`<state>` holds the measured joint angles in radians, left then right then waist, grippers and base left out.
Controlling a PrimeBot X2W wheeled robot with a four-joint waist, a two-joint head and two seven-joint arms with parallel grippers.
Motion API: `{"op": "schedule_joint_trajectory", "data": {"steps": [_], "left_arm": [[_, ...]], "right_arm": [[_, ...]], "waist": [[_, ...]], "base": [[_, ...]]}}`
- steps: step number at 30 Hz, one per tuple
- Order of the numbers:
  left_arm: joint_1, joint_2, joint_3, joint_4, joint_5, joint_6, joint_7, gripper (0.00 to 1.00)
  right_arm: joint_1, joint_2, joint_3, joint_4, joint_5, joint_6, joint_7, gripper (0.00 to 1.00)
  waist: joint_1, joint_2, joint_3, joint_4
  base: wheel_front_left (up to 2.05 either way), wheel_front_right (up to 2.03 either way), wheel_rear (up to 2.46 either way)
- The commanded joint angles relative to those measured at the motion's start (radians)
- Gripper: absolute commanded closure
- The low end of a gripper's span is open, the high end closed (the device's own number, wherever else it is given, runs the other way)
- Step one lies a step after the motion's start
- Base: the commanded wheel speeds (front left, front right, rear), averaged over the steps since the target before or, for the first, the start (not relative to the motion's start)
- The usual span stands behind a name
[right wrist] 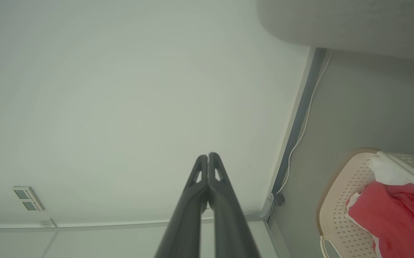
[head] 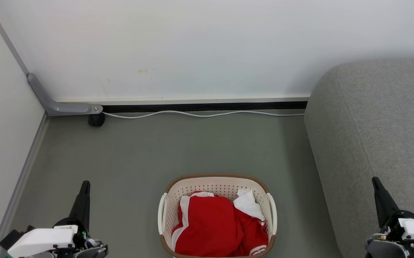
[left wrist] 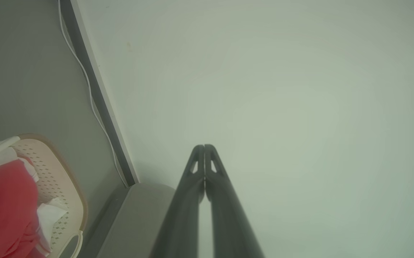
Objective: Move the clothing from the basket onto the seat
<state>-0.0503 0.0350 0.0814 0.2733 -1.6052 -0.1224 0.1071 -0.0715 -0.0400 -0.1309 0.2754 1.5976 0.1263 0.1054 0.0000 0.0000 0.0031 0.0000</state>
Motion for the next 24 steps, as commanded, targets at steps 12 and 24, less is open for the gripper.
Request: {"op": "schedule_joint_trajectory", "data": {"steps": [12, 24], "left_arm": [[-0.058, 0.015, 0.032, -0.029, -0.004, -0.008, 0.006, 1.00], [-0.058, 0.015, 0.032, -0.029, -0.004, -0.008, 0.006, 1.00]], "right_arm": [[-0.036, -0.010, 0.018, -0.031, 0.011, 0.004, 0.007, 1.00], [-0.036, -0.010, 0.018, -0.031, 0.011, 0.004, 0.007, 1.00]], "waist": [[0.0000, 0.0000, 0.000, 0.000], [0.0000, 0.0000, 0.000, 0.000]], "base": [[0.00, 0.00, 0.00], [0.00, 0.00, 0.00]]}}
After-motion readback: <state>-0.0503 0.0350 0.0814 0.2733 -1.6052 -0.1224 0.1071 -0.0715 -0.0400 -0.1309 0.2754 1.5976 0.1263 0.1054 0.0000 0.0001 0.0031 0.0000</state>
